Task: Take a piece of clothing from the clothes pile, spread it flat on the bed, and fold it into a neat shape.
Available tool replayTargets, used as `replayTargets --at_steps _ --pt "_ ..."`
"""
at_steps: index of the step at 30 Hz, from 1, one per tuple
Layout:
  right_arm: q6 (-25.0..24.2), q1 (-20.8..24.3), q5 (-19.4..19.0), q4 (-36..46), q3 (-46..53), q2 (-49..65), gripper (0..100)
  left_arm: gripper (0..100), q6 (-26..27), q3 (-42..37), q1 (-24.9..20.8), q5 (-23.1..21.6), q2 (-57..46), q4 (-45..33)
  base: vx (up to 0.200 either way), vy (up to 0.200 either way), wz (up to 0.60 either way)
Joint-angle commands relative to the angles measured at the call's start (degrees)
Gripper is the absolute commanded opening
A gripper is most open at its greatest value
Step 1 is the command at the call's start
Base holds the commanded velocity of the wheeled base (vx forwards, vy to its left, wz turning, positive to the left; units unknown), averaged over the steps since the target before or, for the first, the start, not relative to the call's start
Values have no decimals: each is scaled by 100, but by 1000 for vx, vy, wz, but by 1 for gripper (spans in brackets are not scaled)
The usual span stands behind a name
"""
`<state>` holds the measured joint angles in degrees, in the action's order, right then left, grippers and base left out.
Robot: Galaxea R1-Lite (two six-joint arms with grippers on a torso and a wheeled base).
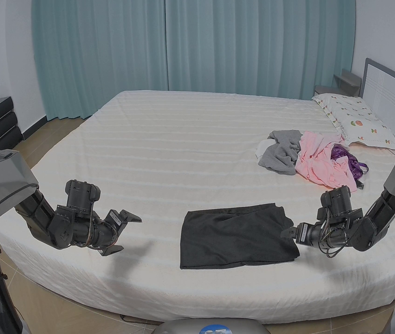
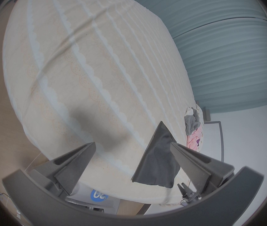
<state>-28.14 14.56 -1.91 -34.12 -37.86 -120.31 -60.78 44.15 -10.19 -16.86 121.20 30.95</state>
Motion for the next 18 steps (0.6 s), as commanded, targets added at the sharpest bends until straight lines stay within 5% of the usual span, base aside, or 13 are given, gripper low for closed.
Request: replayTargets --at_steps 1,18 --pt "-394 -14 -2 46 -617 -116 100 100 -13 14 -9 25 18 7 0 0 0" --pt "-799 56 -2 64 -1399 -704 100 100 -4 5 -88 34 0 -1 0 0 0"
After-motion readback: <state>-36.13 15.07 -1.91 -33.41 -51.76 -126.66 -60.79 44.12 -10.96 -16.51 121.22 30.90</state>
